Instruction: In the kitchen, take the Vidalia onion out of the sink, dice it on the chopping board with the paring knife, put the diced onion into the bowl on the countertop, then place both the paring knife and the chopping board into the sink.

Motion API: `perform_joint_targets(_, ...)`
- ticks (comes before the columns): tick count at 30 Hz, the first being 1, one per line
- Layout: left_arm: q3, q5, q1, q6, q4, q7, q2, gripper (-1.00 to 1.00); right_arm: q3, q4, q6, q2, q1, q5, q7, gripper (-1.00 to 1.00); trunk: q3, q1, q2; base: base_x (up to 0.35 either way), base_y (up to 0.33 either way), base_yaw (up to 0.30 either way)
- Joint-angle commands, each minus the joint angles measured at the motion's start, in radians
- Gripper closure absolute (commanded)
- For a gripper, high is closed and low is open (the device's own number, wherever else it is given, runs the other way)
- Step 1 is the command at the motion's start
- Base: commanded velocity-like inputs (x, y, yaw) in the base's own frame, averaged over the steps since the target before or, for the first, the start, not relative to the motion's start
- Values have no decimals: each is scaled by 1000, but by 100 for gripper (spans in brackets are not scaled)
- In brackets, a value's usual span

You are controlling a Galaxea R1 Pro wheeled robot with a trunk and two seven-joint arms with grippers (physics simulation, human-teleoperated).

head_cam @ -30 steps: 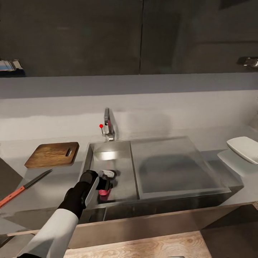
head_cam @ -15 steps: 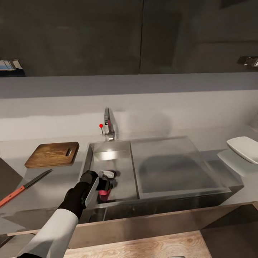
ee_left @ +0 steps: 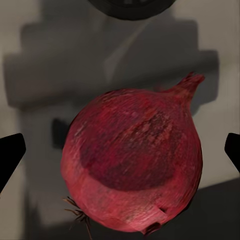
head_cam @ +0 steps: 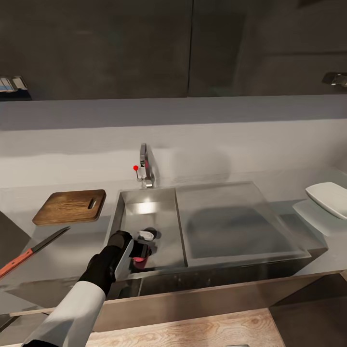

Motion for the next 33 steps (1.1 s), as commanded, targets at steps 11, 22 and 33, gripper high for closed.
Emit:
perform_joint_targets(11, -1, 0, -1, 4, 1, 0, 5, -100, 9, 203, -24, -1, -1, -11, -6, -100, -2, 1, -2, 0, 0, 0)
perform_joint_targets(22, -1, -1, -1, 4, 1, 0, 7, -100, 9, 275, -27, -2, -1, -12, -4, -100, -2, 1, -2, 0, 0, 0)
perform_joint_targets(33, 0, -1, -1, 4, 1, 0, 8, -100, 9, 287, -27, 5, -1, -14, -4, -100, -2, 1, -2, 0, 0, 0)
